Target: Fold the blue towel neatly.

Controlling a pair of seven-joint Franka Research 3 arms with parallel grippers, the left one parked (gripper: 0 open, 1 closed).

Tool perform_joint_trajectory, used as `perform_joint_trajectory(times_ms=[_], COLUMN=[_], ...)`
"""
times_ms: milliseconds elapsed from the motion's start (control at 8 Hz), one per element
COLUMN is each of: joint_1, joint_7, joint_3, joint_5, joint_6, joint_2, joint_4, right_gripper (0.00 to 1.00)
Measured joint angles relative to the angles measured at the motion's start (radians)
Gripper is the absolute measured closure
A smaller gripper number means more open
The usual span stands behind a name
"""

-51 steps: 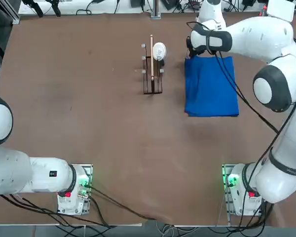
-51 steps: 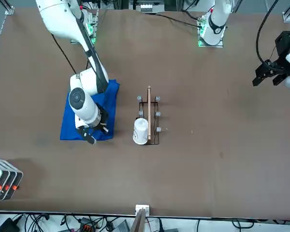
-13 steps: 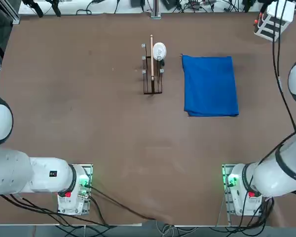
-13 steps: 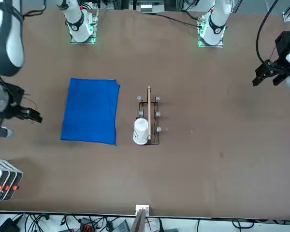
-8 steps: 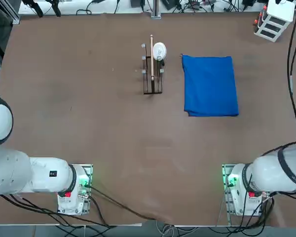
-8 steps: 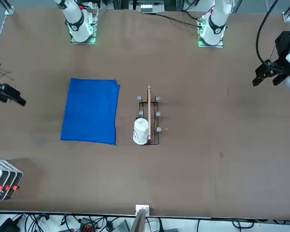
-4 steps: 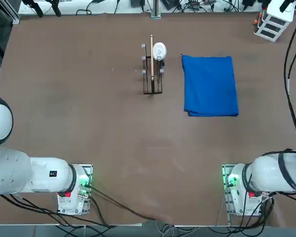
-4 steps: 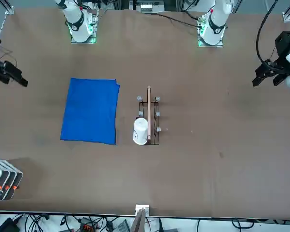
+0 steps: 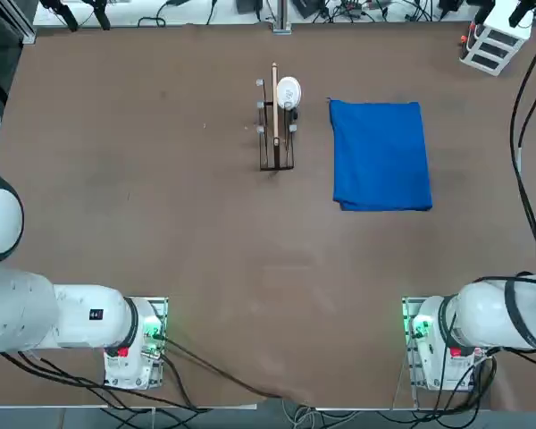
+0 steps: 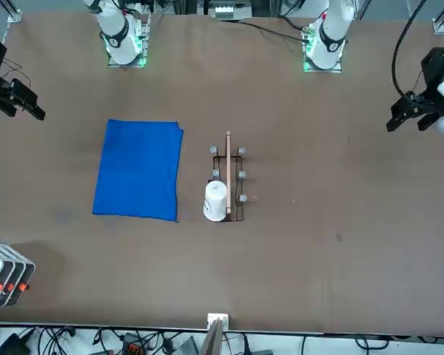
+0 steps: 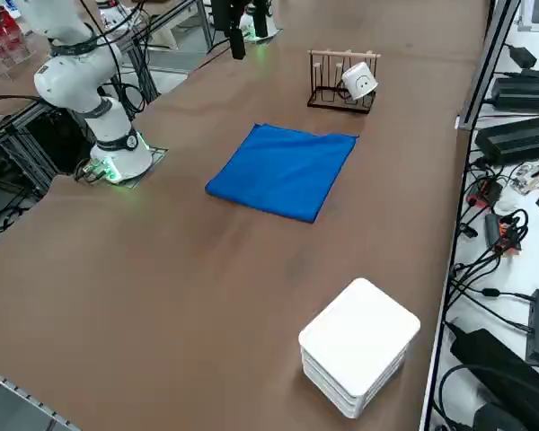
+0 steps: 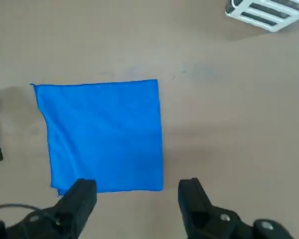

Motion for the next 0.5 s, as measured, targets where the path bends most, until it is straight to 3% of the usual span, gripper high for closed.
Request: perform_joint_trajectory(times_ms=[500], joint_1=[0.000], joint_7=[-0.060], joint_3=[-0.002], joint_5=[-0.001], joint_6=[-0.007], joint_2=[0.000], joint_4=[0.000], right_gripper=[0.00])
